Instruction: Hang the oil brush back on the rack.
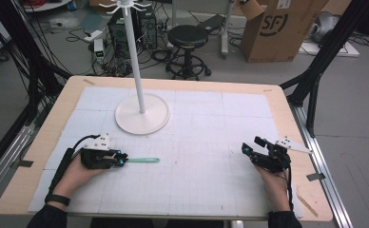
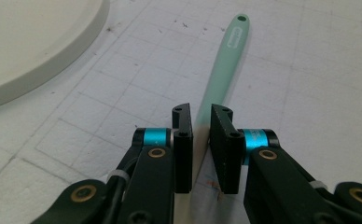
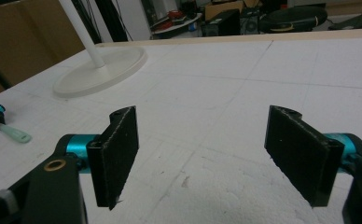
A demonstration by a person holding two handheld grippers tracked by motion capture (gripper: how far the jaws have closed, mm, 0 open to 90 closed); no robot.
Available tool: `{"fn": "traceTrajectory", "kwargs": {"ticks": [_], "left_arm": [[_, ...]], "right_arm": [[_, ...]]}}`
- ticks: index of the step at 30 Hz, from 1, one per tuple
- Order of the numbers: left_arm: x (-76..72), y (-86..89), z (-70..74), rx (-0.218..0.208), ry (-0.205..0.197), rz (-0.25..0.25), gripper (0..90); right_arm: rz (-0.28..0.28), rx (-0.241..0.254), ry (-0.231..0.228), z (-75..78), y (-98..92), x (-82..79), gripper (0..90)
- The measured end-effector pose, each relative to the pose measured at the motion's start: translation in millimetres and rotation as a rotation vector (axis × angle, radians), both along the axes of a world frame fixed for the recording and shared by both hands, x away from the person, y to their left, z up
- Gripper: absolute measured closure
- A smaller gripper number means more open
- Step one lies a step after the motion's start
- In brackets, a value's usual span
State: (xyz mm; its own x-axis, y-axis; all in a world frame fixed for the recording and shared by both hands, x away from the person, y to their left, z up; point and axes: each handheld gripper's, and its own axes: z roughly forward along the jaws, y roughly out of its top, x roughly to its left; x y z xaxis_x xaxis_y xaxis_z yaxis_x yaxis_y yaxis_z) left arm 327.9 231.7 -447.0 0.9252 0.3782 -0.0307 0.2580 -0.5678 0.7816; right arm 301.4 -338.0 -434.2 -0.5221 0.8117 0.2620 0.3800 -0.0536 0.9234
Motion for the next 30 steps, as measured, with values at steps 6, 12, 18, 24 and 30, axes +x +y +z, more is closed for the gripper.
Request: {"fn": "traceTrajectory", "kwargs": {"ticks": [6, 12, 18, 24, 30], "left_arm": [[-1.7, -0.7, -0.3, 0.008, -0.015, -0.012, 79.5], [-2.3, -0.7, -1.1, 0.011, -0.023, -0.017, 79.5], [-3.7, -2.3, -0.1, 0.011, -0.018, -0.023, 81.3], [-4.2, -2.7, 0.3, 0.007, -0.003, -0.017, 82.1], [-4.5, -2.7, 0.3, 0.003, 0.003, 0.0, 82.2]], "right_arm": [[-0.003, 0.002, 0.002, -0.5, -0.5, 0.8, 25.3], [-0.001, 0.002, 0.005, -0.4, 0.0, 0.6, 25.3], [0.002, -0.001, -0.002, -0.4, -0.6, 0.8, 25.5], [-0.002, 0.001, 0.002, 0.4, -2.2, 0.0, 26.4], [-0.005, 0.003, 0.003, 0.7, -3.3, -0.2, 26.8]]}}
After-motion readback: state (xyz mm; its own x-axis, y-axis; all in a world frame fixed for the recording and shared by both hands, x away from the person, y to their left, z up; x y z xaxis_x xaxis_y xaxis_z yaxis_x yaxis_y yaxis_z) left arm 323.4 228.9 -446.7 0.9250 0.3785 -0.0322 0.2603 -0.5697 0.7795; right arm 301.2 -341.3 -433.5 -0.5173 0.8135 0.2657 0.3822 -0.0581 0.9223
